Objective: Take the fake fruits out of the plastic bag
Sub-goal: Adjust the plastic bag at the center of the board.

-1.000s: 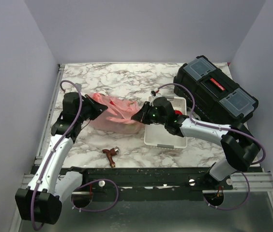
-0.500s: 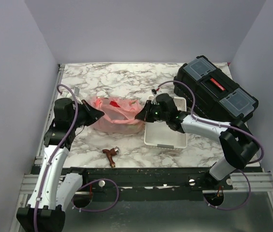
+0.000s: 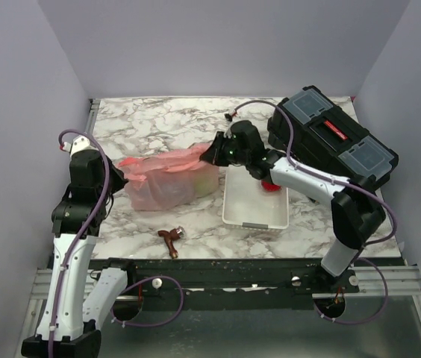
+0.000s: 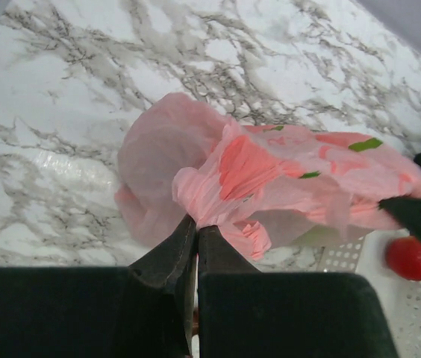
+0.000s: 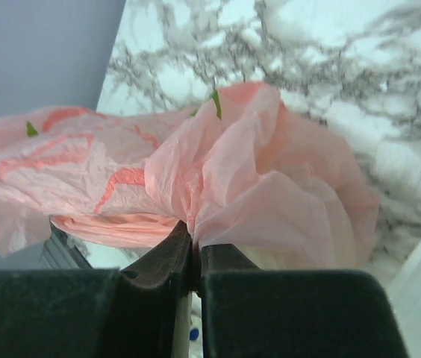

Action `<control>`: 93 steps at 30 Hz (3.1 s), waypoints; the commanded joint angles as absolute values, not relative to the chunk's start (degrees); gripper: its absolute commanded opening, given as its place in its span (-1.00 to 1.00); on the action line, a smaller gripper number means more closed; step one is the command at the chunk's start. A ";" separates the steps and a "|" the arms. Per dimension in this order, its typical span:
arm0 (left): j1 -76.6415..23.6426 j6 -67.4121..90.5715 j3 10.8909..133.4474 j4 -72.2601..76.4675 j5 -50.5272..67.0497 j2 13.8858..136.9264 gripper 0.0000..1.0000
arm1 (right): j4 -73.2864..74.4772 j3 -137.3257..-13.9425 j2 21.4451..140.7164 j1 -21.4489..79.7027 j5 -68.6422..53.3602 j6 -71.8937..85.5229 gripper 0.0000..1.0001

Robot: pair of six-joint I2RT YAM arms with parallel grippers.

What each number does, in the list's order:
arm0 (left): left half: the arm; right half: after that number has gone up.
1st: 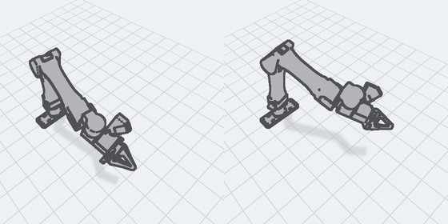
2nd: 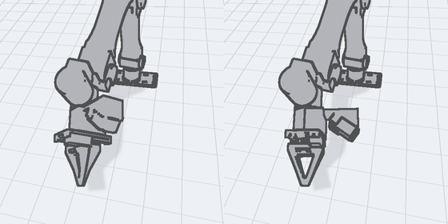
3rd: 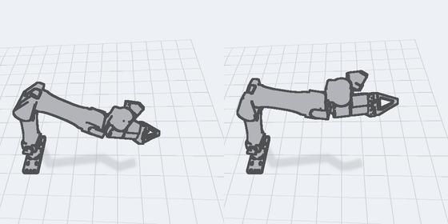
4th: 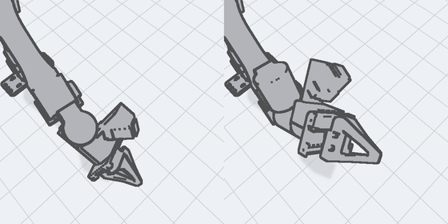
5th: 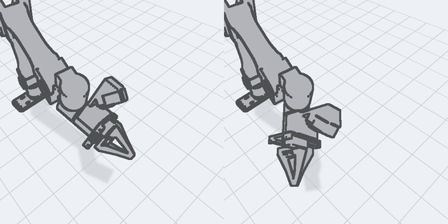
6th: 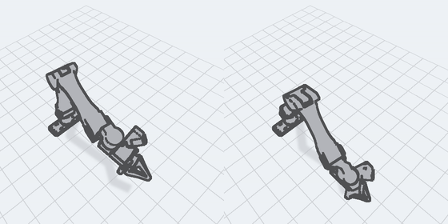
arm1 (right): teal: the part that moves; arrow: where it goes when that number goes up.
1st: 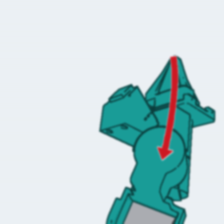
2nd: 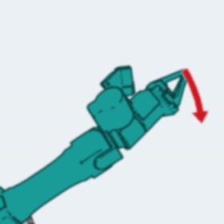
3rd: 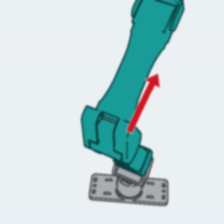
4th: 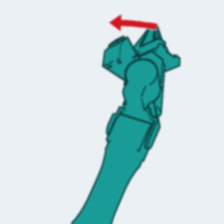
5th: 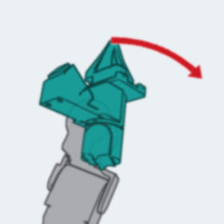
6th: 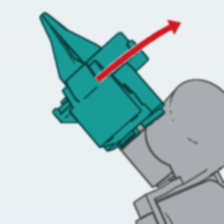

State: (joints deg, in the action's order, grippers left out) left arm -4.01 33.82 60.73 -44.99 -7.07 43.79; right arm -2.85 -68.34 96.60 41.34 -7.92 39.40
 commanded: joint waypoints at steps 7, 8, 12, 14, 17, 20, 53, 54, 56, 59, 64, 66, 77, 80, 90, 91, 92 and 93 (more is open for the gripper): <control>-3.61 32.07 59.72 -47.49 -12.39 37.00 -1.00 | 11.22 -96.05 112.37 38.19 -8.76 34.25 -0.84; -3.68 31.79 60.21 -47.33 -12.46 36.83 -1.00 | 11.75 -98.40 113.81 38.20 -9.31 34.21 -0.85; -3.63 31.31 62.84 -46.73 -12.36 37.22 -1.00 | 13.74 -108.55 118.65 38.19 -11.83 34.38 -0.84; -3.61 31.04 64.34 -46.12 -11.80 37.58 -1.00 | 14.68 -113.57 120.64 38.17 -12.82 34.57 -0.83; -3.62 31.30 66.69 -45.47 -10.47 37.79 -1.00 | 15.25 -119.10 122.82 38.11 -13.83 34.74 -0.77; -3.61 32.68 68.95 -44.29 -7.40 37.61 -1.00 | 15.03 -123.04 124.62 38.14 -15.87 34.68 -0.70; -3.60 34.67 57.35 -51.51 19.76 35.06 -1.00 | -7.96 -64.28 89.54 38.49 -9.18 10.55 0.85; -3.60 34.63 57.23 -51.50 19.84 35.22 -1.00 | -8.29 -63.52 89.56 38.50 -9.41 9.52 0.86; -3.64 34.54 56.96 -51.36 19.95 35.20 -1.00 | -8.81 -63.30 90.48 38.69 -11.53 8.86 0.87; -3.65 34.63 56.76 -50.99 19.70 35.43 -1.00 | -12.25 -61.50 92.26 40.04 -8.96 7.89 0.94; -3.56 34.54 57.39 -51.33 18.98 36.04 -1.00 | -15.88 -60.44 95.95 40.24 -2.89 12.71 0.86; -3.58 34.54 57.22 -51.34 18.68 36.18 -1.00 | -18.21 -59.42 96.48 40.33 -5.01 14.42 0.68; -3.65 34.10 54.63 -50.72 20.37 38.31 -1.00 | -21.76 -59.24 96.08 40.60 -8.73 19.12 -0.97; -3.67 34.89 53.37 -50.04 20.09 37.36 -0.86 | -19.16 -60.89 94.67 40.62 -8.65 19.72 -0.99; -3.61 35.68 47.59 -45.86 19.94 35.44 -0.07 | -15.39 -62.79 85.78 40.66 -9.18 27.79 -0.99; -3.66 35.81 47.24 -45.39 19.73 35.29 -0.02 | -15.16 -63.11 85.53 40.65 -9.53 28.58 -0.99; -3.60 36.01 46.90 -44.92 19.66 35.20 0.07 | -14.56 -63.70 85.55 40.62 -10.13 28.97 -0.99; -3.61 36.24 46.58 -44.17 19.98 35.09 0.11 | -13.76 -64.49 85.70 40.69 -10.89 29.29 -0.99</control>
State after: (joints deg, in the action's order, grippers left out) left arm -3.81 35.46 47.70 -47.79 18.92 35.66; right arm -16.56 -61.47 86.87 40.34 -8.45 25.61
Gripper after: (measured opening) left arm 0.498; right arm 0.007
